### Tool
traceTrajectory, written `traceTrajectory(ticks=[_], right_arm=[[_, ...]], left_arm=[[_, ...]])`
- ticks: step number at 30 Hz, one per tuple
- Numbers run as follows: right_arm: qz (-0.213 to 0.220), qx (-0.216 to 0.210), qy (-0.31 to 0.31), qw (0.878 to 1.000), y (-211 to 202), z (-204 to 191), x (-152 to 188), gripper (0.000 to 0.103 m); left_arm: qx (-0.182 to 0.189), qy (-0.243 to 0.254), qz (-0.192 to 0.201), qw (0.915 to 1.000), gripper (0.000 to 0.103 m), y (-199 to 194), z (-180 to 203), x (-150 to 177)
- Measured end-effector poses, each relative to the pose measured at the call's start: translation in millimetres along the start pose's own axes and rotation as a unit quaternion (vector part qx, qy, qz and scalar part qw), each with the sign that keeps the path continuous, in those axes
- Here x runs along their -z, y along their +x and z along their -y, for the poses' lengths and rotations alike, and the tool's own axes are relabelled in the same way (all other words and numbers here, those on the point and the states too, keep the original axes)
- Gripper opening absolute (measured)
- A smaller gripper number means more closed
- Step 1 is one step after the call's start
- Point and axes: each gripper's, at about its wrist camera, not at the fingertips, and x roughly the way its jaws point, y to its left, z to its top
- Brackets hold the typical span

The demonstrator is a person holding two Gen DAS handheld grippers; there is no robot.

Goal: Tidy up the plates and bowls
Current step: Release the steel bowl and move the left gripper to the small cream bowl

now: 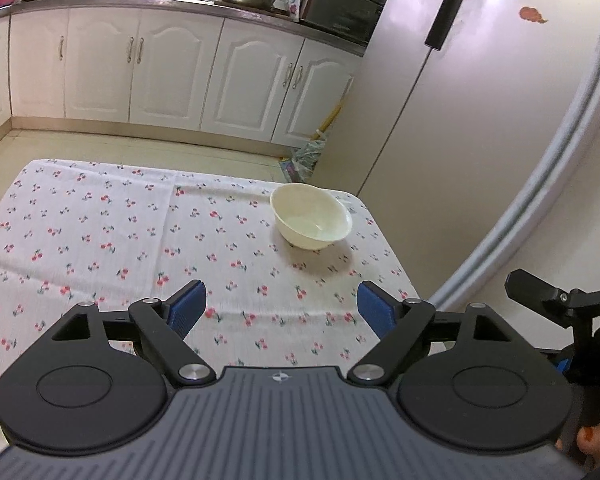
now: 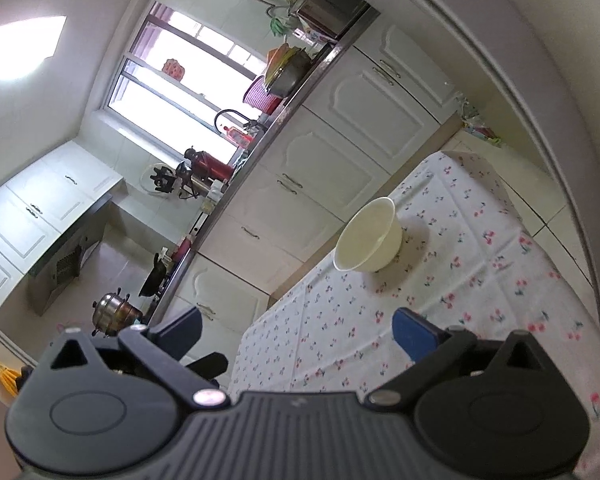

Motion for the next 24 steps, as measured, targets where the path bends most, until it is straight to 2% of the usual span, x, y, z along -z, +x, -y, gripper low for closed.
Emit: traceTrajectory(ticks=[8,14,22,24], right_arm=[[-0.003,-0.005,-0.005,1.000,32.6,5.1,-17.5,0.101],[-0.002,0.007,-0.022,1.000,61.7,10.6,-32.7,0.100],[-0.004,0.028,-0.024,0.999,101.6,32.6,-47.8,0.084],[-0.006,0.033,-0.019,0.999,109.9,39.5,-49.2,0.077]], left_arm=[[-0.021,-0.002,-0.006,0.9998,0.102,33.7,3.0,-23.4],[-0.043,-0.003,-0.010,0.9990,0.102,61.6,6.0,-35.5],[-0.063,-0.023,-0.012,0.9977,0.098,101.8,2.6,-42.0],[-0.066,-0.029,-0.014,0.9973,0.096,110.0,1.7,-42.0]])
